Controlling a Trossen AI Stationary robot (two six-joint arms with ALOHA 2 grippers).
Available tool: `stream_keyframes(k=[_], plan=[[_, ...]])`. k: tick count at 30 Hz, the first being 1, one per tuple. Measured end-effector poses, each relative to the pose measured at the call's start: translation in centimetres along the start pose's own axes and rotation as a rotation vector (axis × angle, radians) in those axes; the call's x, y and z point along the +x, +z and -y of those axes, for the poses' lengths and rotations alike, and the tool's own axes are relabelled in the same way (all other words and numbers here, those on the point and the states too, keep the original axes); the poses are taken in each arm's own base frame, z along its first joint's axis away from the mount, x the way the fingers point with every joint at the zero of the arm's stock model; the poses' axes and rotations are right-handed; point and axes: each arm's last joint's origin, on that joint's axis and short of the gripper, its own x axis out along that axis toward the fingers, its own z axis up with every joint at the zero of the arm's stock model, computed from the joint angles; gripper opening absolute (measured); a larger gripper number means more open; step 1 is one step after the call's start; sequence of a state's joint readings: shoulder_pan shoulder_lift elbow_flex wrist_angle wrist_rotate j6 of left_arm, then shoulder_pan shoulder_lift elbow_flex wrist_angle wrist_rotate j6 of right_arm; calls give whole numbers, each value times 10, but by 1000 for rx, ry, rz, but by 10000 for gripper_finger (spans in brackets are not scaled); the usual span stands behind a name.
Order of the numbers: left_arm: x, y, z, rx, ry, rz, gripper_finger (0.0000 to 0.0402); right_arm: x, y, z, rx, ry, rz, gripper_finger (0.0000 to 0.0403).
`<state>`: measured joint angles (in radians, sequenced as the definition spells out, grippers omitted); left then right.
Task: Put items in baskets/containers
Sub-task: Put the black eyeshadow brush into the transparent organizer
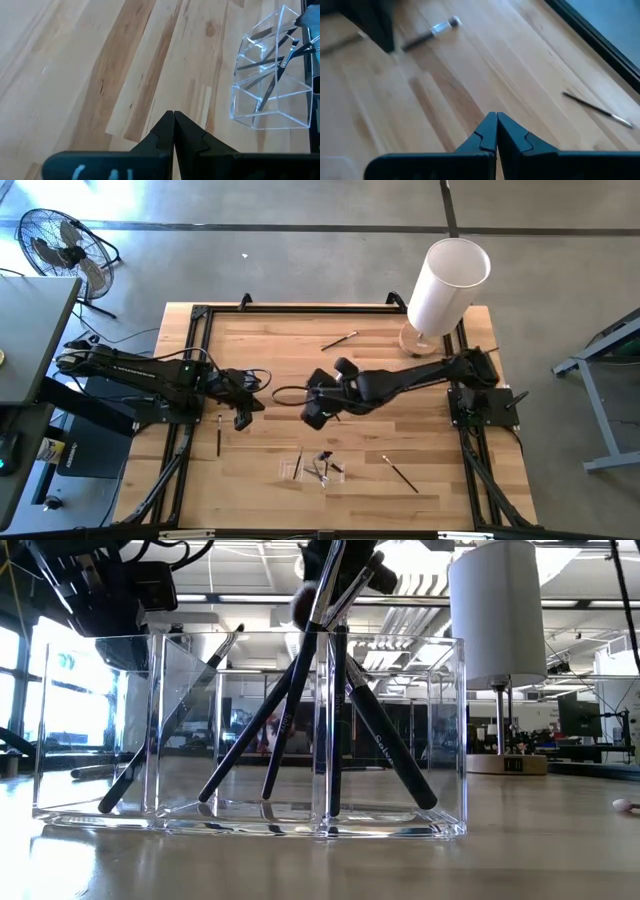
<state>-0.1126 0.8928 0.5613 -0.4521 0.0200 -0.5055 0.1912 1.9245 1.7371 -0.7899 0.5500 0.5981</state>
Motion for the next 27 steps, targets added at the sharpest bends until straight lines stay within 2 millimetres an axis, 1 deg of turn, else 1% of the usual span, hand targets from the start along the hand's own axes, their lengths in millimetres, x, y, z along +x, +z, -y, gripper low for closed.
stream_keyframes(k=[3, 6, 7, 10, 14, 16, 18, 20, 24, 27], plan=[[0, -1, 2, 9, -6, -3, 0, -19, -1, -8, 27, 138, 140, 0], [0, -2, 4, 18, -16, -6, 0, -43, -2, -17, 58, 355, 326, 0], [0, -2, 5, 20, -19, -8, 0, -48, -5, -19, 58, 427, 384, 0], [1, -4, 7, 33, -27, -16, 0, -54, -22, -30, 26, 582, 557, 0], [3, -7, 12, 54, -42, -33, 0, -50, -54, -45, -32, 702, 736, 0], [3, -8, 15, 68, -54, -38, 0, -41, -72, -51, -72, 716, 775, 0], [4, -10, 17, 79, -61, -44, 0, -33, -85, -57, -100, 724, 797, 0], [6, -9, 20, 87, -68, -34, 0, -27, -90, -62, -110, 727, 820, 0], [6, -9, 25, 99, -79, -2, 0, -14, -89, -73, -113, 754, 844, 0], [6, -8, 25, 101, -72, 11, 0, -2, -89, -76, -142, 778, 825, 0]])
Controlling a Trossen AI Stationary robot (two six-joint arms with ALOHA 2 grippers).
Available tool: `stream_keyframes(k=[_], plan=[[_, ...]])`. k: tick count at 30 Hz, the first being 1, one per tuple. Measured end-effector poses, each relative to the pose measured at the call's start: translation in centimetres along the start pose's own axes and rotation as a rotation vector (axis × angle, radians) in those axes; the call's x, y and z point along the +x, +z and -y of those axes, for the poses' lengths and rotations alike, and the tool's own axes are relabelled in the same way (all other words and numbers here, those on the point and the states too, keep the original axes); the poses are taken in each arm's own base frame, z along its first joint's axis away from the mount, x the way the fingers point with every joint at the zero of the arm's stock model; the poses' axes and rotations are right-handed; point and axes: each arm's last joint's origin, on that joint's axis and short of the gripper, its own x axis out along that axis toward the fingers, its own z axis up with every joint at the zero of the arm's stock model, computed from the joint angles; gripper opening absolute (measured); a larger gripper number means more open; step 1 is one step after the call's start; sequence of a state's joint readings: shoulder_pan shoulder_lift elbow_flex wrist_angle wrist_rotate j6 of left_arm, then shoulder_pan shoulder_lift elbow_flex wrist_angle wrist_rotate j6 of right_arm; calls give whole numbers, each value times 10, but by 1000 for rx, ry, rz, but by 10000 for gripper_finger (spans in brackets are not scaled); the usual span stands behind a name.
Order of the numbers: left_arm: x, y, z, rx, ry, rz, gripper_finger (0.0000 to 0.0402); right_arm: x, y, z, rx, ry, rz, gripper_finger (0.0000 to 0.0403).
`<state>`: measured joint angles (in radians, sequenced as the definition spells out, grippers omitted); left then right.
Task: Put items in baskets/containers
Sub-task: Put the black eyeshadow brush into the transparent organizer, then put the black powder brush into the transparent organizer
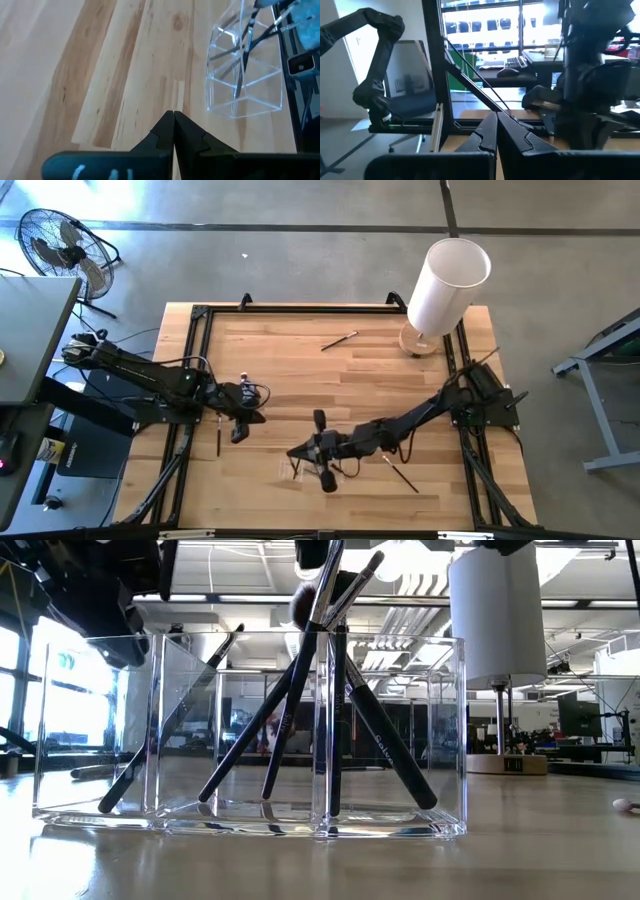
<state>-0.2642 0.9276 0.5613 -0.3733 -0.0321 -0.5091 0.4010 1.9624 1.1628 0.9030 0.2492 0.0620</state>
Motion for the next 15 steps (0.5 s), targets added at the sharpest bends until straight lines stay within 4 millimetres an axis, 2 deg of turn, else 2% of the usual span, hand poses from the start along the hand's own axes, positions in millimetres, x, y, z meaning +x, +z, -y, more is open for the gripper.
stream_keyframes(k=[9, 15], plan=[[0, 2, 0, -22, 19, 28, 0, 4, -12, 15, -15, -22, -79, 1], [0, 2, 0, -22, 20, 30, 0, 5, -16, 21, 9, -19, -118, 29]])
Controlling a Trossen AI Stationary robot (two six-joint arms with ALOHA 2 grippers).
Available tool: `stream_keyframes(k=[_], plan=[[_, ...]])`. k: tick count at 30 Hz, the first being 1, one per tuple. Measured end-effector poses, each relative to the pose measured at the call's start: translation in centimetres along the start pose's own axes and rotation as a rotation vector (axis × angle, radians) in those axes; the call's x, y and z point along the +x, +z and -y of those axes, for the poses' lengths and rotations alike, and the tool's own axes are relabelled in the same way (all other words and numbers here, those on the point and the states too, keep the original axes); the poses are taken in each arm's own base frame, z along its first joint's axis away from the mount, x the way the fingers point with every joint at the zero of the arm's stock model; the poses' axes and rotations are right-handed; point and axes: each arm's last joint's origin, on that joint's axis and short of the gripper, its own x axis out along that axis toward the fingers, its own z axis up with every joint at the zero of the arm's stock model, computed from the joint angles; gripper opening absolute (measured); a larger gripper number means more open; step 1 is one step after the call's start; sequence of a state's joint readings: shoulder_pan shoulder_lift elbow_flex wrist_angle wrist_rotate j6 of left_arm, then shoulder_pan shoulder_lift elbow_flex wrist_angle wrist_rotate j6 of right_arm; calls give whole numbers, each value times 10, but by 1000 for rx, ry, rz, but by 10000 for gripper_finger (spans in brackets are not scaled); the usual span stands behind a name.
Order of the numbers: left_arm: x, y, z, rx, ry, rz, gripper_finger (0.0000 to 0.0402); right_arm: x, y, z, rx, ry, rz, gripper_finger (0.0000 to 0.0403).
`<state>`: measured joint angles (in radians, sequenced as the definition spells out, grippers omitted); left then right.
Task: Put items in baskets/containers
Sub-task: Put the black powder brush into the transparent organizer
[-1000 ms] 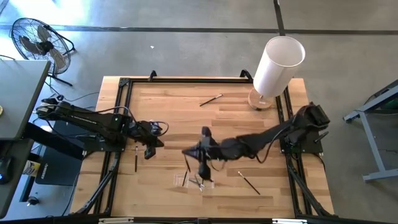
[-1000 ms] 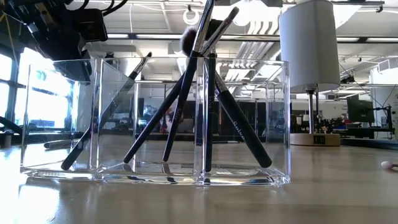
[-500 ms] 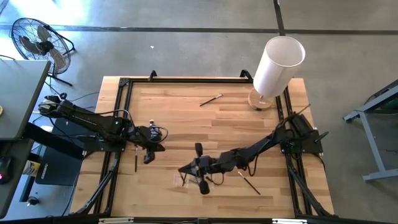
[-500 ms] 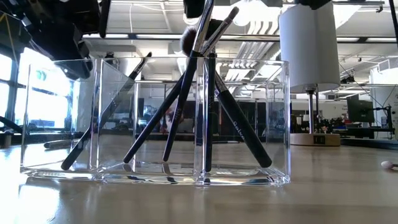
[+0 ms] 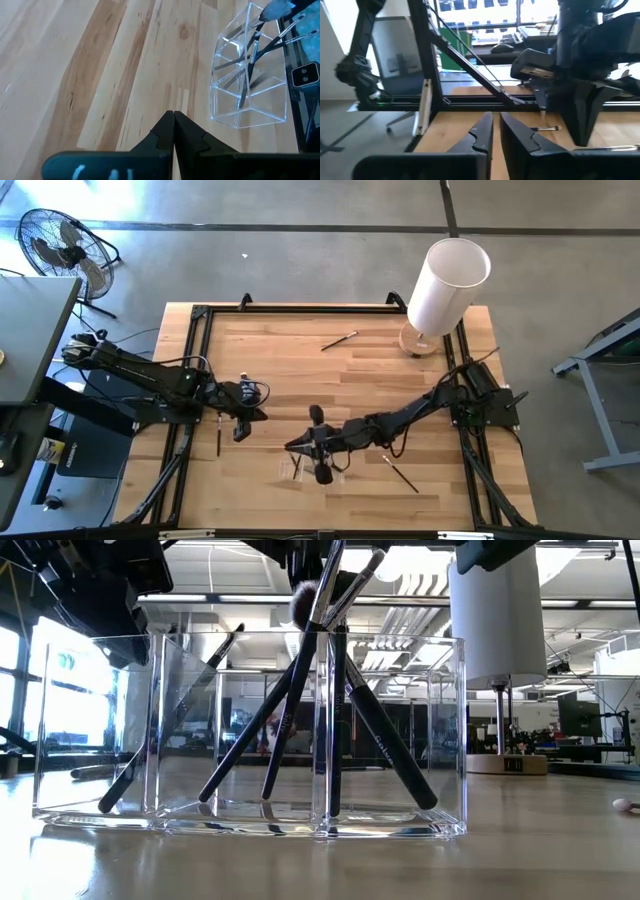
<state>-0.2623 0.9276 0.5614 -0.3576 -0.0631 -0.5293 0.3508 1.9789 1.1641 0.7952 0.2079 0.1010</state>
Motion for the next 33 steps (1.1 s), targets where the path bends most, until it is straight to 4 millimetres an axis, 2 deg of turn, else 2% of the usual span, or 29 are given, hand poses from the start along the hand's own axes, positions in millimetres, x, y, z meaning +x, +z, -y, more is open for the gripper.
stream_keyframes(k=[6, 10, 12, 16, 20, 26, 29, 33], plan=[[0, 0, 0, -1, -2, 3, 1, 1, 2, 8, -3, 21, -10, 76], [0, 2, 0, -15, 11, 29, 1, -5, 21, 18, -78, -36, -6, 96], [0, 2, -1, -90, 49, 52, 2, -12, 33, 26, -118, -109, -58, 100], [-1, 2, -6, -275, 173, 114, 26, -39, 59, 45, -118, -335, -228, 96], [-2, -1, -12, -364, 305, 166, 83, -79, 78, 64, 40, -594, -373, 83], [-5, 1, -18, -368, 491, 323, 160, -134, 84, 79, 199, -859, -567, 62], [-6, 0, -26, -470, 525, 320, 169, -153, 81, 81, 231, -998, -619, 52], [-4, -3, -53, -734, 592, 193, 171, -170, 73, 84, 285, -1154, -665, 36]])
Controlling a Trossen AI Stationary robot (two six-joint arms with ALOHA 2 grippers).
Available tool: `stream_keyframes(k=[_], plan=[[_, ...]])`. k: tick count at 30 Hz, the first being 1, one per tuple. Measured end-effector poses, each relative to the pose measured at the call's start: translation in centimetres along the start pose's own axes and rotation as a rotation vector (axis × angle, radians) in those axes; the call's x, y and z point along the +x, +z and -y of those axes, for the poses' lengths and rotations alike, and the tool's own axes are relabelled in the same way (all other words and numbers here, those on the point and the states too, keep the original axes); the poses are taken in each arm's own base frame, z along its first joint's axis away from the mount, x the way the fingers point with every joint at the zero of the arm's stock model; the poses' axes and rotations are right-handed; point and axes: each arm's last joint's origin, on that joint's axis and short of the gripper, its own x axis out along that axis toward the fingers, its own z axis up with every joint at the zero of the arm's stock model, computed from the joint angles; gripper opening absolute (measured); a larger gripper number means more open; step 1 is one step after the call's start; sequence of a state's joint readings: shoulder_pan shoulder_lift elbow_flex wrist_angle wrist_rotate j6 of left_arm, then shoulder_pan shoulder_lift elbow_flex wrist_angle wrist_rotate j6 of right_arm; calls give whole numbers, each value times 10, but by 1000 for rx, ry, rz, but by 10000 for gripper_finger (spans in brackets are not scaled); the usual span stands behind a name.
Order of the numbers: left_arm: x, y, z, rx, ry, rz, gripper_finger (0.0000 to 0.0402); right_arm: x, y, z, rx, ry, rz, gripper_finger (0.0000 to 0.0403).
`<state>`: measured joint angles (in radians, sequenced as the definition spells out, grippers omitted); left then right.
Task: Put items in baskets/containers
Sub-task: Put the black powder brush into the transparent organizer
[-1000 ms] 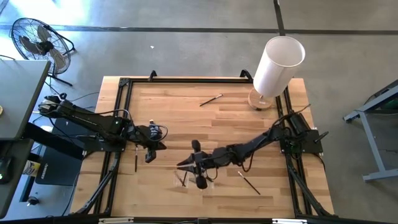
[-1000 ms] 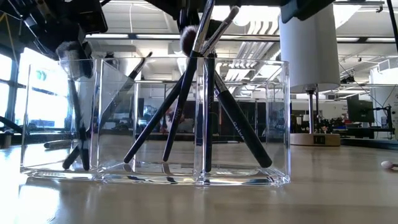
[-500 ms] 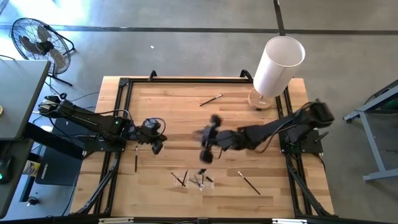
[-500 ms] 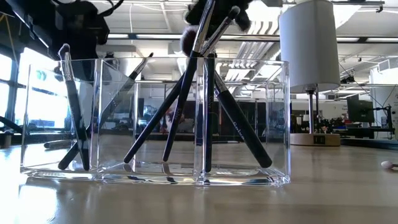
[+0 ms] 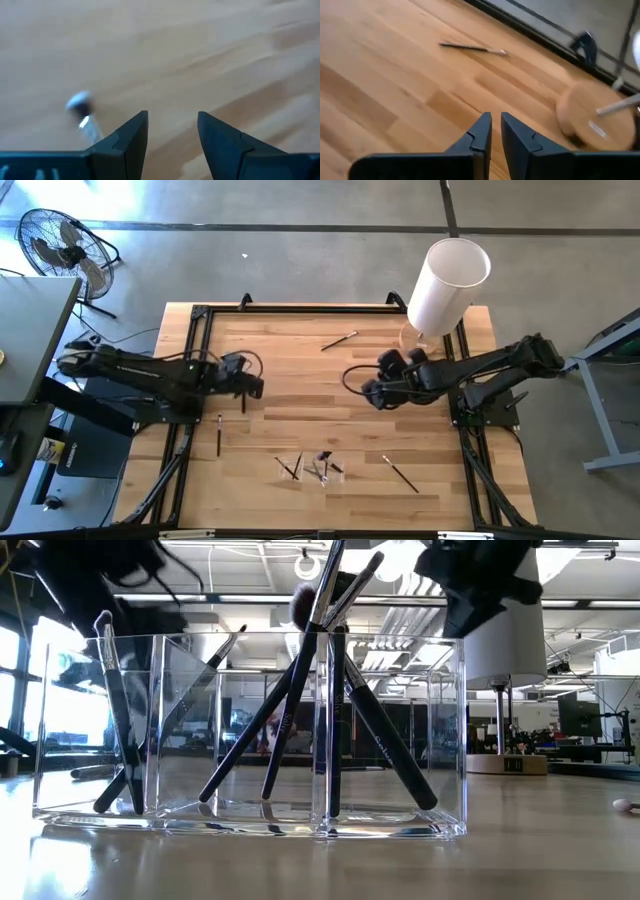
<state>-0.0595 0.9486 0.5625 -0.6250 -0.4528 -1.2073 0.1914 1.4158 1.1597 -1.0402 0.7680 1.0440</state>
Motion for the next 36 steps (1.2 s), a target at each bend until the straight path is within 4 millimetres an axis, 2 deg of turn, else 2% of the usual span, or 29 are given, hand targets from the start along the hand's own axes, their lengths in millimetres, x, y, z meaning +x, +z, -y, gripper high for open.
stream_keyframes(k=[3, 7, 15, 23, 28, 32, 36], plan=[[10, 10, -15, -100, 104, -127, 171, 9, -11, 5, 20, 12, -70, 18], [20, 23, -31, -162, 212, -178, 171, 27, -33, 13, 41, 99, -144, 3], [43, 34, -44, -231, 329, -243, 171, 52, -64, 36, 174, 295, -151, 2], [80, 33, -42, -248, 380, -264, 170, 57, -73, 59, 147, 380, -169, 6], [94, 30, -40, -255, 446, -294, 169, 54, -72, 67, 89, 422, -148, 2], [97, 31, -39, -267, 495, -308, 136, 51, -71, 70, 35, 442, -129, 6], [99, 32, -37, -275, 478, -294, 62, 50, -71, 70, -39, 473, -135, 4]])
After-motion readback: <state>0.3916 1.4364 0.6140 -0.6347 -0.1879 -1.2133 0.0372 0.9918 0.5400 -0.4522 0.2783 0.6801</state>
